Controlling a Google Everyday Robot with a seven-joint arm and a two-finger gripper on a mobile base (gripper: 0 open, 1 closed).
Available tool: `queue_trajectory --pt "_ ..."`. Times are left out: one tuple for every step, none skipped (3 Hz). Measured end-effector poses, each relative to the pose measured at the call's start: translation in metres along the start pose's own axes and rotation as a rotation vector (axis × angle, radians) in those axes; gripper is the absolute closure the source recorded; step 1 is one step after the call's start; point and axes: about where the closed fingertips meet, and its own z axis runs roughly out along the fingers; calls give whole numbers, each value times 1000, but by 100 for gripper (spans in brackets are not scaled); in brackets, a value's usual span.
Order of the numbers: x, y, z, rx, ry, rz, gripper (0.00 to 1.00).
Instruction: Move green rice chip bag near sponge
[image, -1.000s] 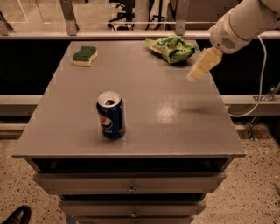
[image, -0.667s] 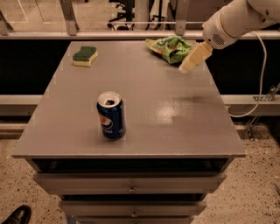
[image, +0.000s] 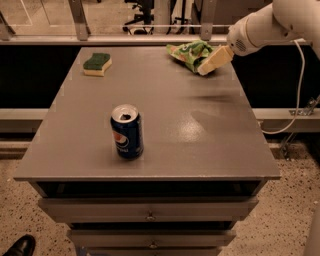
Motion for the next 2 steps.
queue_trajectory --pt "6 -10 23 3 -29 66 0" --pt "9 -15 44 -7 -48 122 0"
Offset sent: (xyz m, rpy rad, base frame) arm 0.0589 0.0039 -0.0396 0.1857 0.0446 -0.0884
